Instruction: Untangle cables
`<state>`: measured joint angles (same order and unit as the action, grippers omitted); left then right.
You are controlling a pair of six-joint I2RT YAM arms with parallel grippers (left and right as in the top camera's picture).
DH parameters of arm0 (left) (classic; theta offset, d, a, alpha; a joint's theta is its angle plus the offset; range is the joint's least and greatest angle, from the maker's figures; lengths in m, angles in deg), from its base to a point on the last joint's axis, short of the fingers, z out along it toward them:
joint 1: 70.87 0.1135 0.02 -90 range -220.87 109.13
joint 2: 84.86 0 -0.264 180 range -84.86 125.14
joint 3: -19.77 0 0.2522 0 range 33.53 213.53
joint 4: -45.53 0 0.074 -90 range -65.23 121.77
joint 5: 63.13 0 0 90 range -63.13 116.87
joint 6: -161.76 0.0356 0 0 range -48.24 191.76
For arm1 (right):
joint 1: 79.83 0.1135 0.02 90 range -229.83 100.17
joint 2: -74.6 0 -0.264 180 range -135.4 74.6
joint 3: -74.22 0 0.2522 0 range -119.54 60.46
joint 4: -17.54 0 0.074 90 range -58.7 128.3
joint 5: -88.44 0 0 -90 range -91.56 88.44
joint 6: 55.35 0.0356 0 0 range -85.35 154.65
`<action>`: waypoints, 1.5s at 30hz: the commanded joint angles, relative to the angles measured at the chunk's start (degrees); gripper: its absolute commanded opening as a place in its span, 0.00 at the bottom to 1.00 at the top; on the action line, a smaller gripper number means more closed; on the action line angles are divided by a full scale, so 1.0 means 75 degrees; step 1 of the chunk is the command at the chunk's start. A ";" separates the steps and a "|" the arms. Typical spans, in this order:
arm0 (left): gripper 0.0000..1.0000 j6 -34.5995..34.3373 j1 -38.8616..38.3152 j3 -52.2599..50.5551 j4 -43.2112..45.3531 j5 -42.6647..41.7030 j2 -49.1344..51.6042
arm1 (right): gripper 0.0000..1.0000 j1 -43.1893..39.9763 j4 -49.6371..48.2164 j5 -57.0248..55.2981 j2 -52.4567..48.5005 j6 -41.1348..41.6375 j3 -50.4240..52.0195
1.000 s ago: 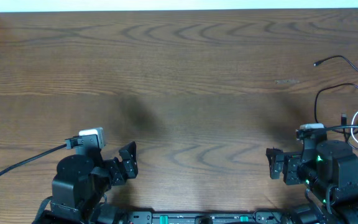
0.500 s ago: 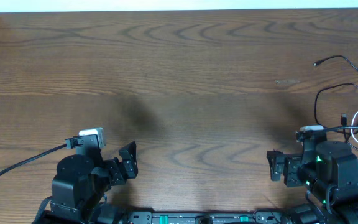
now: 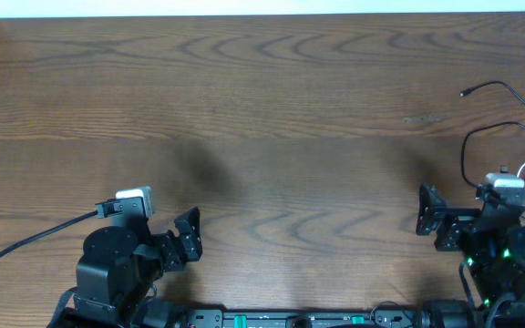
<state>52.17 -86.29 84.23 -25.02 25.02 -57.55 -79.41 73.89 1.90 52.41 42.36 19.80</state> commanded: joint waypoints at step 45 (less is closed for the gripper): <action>0.95 0.0067 -0.0006 -0.0061 -0.0015 -0.0015 -0.0006 | 0.99 0.0484 -0.5217 -0.1276 0.2923 -0.1408 0.5380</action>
<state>52.17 -86.29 84.01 -25.02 25.02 -57.55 -75.86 30.57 -4.94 74.00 33.22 60.06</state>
